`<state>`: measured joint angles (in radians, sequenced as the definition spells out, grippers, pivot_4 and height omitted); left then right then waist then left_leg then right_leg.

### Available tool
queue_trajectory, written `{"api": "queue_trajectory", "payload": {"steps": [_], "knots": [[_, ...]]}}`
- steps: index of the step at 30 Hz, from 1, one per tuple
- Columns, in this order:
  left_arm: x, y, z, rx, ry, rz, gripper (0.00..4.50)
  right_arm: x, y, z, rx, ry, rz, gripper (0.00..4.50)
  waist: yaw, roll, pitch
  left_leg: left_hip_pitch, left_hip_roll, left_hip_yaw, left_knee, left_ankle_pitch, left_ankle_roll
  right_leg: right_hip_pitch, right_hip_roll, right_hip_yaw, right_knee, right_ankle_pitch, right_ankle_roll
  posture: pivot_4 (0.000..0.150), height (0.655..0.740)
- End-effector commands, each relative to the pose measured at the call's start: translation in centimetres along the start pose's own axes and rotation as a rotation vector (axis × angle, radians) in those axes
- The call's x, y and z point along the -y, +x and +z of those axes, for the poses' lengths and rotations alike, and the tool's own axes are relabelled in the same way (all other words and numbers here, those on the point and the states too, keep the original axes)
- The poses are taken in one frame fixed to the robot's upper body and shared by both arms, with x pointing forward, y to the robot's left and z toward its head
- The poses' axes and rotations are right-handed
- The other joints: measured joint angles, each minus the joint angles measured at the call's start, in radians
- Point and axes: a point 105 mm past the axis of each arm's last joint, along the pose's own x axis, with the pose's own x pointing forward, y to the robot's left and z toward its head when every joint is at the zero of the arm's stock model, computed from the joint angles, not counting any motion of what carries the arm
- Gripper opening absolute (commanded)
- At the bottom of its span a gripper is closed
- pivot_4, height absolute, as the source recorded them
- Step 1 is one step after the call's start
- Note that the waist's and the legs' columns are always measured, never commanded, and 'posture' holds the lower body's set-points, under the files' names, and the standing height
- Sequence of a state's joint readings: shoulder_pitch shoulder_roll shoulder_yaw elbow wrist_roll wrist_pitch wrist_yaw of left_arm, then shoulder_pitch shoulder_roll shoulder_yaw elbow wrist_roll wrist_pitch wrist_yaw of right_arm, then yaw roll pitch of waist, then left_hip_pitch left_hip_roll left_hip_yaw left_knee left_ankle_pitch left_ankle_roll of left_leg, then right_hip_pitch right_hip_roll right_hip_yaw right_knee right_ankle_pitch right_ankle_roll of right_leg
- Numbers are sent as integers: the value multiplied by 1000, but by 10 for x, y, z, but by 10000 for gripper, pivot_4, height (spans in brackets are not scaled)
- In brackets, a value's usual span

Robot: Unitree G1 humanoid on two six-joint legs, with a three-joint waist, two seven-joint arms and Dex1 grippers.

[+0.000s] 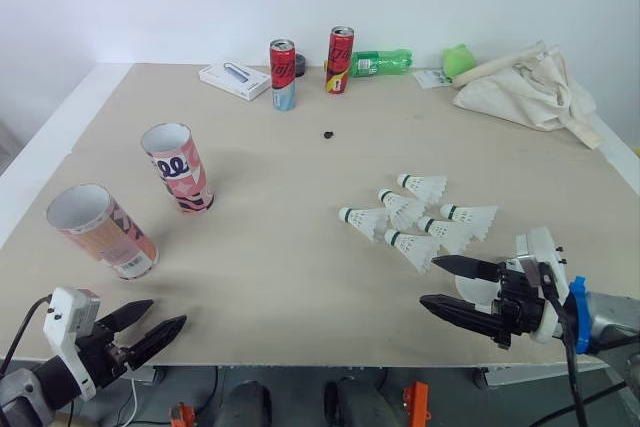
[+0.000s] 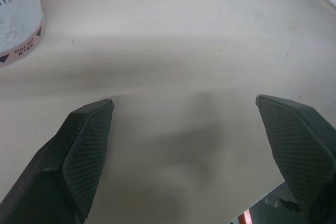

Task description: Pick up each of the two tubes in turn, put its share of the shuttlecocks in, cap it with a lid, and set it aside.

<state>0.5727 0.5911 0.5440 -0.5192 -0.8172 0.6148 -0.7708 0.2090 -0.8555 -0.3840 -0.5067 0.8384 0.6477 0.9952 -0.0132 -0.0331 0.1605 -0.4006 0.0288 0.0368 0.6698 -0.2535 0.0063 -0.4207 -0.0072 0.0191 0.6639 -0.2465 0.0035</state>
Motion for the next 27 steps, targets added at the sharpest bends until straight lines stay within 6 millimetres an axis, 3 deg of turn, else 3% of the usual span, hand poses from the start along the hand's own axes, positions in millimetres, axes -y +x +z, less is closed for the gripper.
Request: {"api": "queue_trajectory", "payload": {"steps": [1, 6, 9, 11, 16, 21, 27], "knots": [[9, 10, 18, 67, 39, -43, 44825, -1, 3, 6, 4, -34, 27, 45000, 0, 0, 0, 0, 0, 0, 0, 0, 0, 0, 0, 0, 0, 0, 0, 1500, 7400], [36, 21, 25, 38, -32, -280, 44825, -5, 7, 9, 13, -40, 57, 45000, 6, 0, 0, 1, 1, 1, 1, 1, 1, 1, 0, 0, 1, 0, -2, 1500, 7400], [32, 21, 29, 72, -41, -270, 44825, -16, 12, 14, 46, -22, 110, 45000, 0, 1, 0, 1, 1, 3, 1, 0, 0, 0, 0, 1, 1, 2, 1, 1500, 7400], [25, 17, 33, 156, -16, -218, 44825, -38, 25, 16, 59, -17, 213, 45000, -2, 1, 0, 1, 1, 2, 0, 0, 0, 0, 1, 1, 1, 1, 1, 1500, 7400], [36, 4, 27, 226, -24, -194, 44825, -64, 47, 31, 105, -31, 381, 45000, -8, 0, 0, 1, 3, 2, 0, 0, 0, 0, 2, 1, 1, 0, -1, 1500, 7400], [23, -16, 19, 306, -15, 6, 44825, -66, 68, 51, 162, -59, 508, 45000, -6, -1, 0, 1, 2, 2, 1, 0, 0, 1, 1, 0, 1, 0, -4, 1500, 7400], [8, -52, 14, 439, -25, 302, 44825, -60, 89, 62, 173, -103, 616, 45000, -6, -5, 1, 1, 2, 2, 1, 0, 0, 1, 1, 1, 1, 0, -5, 1500, 7400]]}}
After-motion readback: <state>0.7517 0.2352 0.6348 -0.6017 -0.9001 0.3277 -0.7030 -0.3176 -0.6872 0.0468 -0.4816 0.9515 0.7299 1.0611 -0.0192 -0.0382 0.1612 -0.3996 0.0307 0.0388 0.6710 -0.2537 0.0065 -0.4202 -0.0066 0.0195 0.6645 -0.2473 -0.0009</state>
